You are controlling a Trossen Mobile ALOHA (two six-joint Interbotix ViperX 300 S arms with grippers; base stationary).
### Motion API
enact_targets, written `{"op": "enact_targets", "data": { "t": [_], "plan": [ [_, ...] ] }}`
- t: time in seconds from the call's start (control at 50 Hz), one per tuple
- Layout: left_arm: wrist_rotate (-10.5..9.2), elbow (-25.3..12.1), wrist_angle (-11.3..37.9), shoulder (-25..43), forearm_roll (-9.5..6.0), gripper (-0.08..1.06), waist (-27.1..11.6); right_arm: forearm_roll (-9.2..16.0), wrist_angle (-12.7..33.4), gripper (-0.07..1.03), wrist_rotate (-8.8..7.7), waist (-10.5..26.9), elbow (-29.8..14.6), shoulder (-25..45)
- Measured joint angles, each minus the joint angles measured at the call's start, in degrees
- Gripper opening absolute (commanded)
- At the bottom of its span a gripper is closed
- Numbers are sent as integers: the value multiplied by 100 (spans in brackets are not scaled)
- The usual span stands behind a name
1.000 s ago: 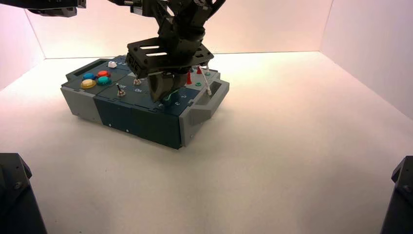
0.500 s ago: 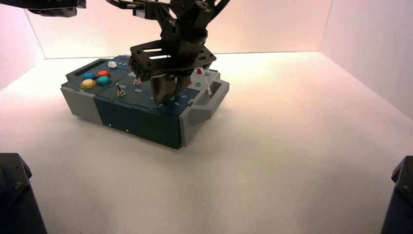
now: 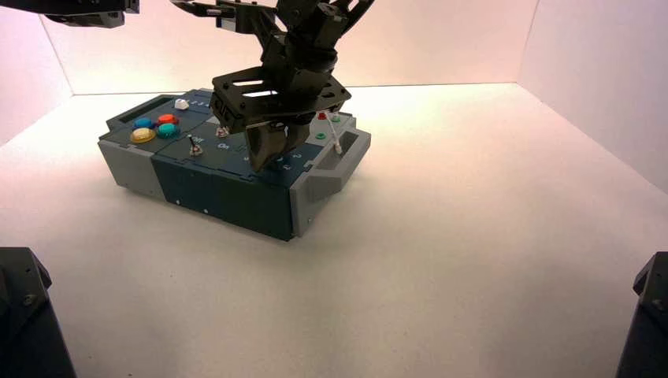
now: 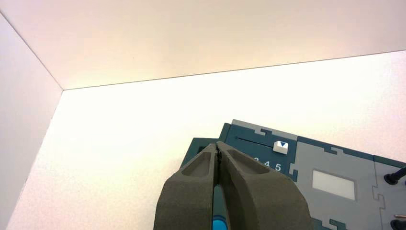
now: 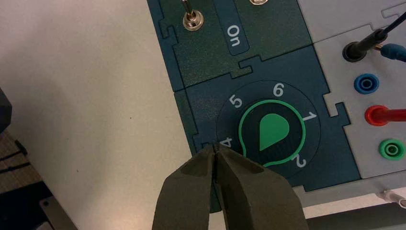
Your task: Turn the knob to position 3.
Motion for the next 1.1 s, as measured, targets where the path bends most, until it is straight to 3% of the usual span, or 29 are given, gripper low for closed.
{"op": "enact_targets", "data": {
  "t": [1.1],
  "plan": [
    [9, 0, 9, 0, 0, -3, 0, 0, 0, -2, 0, -9, 114, -70]
  ]
}}
